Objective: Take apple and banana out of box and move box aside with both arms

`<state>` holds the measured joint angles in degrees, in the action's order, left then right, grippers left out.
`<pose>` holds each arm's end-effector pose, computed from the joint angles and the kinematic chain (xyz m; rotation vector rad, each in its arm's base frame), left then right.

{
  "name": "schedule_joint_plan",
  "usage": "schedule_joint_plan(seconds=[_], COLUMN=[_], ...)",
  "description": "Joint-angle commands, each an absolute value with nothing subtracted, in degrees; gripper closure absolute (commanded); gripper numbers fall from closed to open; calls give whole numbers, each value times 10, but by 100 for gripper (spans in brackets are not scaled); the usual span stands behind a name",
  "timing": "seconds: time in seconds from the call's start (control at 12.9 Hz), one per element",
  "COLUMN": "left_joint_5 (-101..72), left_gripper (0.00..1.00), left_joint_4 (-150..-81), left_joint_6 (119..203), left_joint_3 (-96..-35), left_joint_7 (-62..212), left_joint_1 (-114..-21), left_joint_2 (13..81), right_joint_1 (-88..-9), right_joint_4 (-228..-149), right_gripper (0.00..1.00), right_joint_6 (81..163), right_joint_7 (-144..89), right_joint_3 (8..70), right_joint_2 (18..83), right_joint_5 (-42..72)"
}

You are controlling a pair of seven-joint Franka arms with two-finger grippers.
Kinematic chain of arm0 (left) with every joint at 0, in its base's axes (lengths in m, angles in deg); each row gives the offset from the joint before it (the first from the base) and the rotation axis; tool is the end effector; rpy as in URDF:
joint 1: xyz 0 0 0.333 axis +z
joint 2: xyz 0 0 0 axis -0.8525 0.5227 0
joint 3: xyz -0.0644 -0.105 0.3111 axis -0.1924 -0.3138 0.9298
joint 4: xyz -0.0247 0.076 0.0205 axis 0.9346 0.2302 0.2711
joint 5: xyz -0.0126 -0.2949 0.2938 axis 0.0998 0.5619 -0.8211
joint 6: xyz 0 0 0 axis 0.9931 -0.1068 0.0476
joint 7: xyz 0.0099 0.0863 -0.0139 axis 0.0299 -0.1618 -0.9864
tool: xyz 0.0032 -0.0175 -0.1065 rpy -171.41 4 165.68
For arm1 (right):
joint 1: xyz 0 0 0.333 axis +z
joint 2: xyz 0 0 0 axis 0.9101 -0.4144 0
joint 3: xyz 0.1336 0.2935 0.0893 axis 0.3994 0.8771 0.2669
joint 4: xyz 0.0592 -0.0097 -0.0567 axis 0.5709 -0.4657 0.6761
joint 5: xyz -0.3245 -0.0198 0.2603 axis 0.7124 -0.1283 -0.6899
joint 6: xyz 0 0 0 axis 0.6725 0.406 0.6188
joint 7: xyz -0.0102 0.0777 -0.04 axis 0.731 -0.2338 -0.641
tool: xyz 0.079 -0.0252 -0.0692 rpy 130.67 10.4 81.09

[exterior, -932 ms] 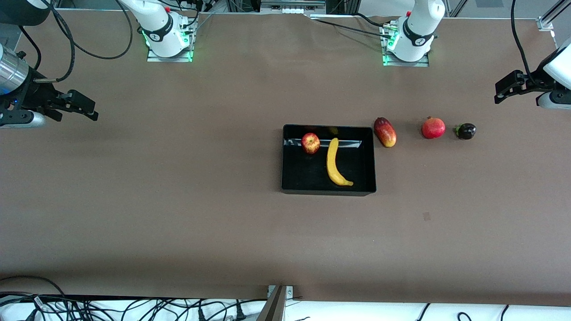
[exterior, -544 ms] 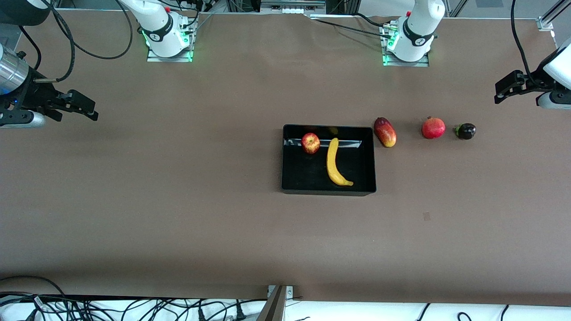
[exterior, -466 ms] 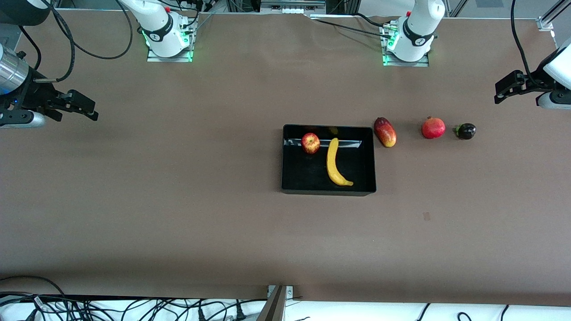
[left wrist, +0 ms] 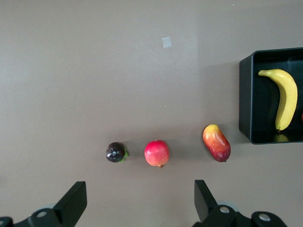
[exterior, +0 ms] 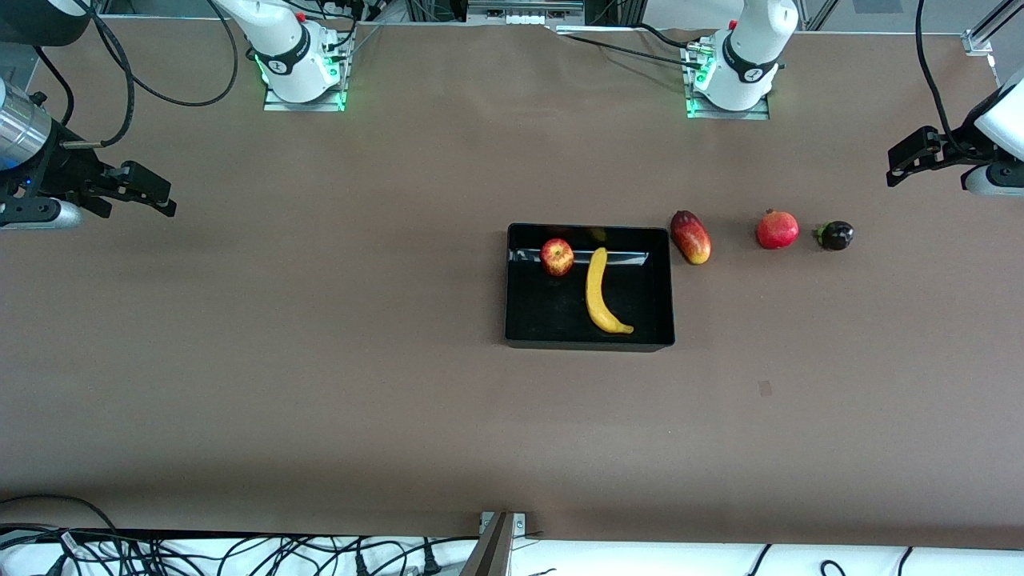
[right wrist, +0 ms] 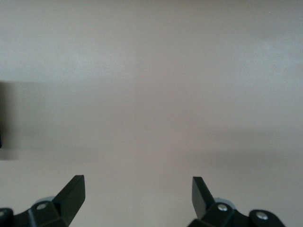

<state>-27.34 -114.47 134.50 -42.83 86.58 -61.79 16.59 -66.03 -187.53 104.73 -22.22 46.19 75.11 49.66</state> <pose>0.5483 0.0215 0.6230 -3.0829 0.0994 0.0666 0.5832 0.0158 0.5885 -3.0984 -0.0092 -0.0085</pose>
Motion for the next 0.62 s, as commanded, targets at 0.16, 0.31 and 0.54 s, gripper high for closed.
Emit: schedule_joint_plan(seconds=[0.16, 0.31, 0.54], left_joint_5=[-257, -258, -258], left_gripper=[0, 0, 0], left_joint_4=[-1139, -1139, -1139], left_joint_6=[1347, 1347, 1347], left_joint_3=[-424, -424, -424], left_joint_7=[862, 862, 862], left_joint_1=[-620, -620, -620], left_joint_2=[167, 167, 167], right_joint_1=[-665, -665, -665], right_joint_4=[-1866, -1867, -1867], right_gripper=[0, 0, 0], right_joint_6=[1047, 1044, 1045], right_joint_7=[-224, -221, -225], right_joint_3=[466, 466, 466], right_joint_2=[748, 749, 749], right_joint_5=[499, 500, 498])
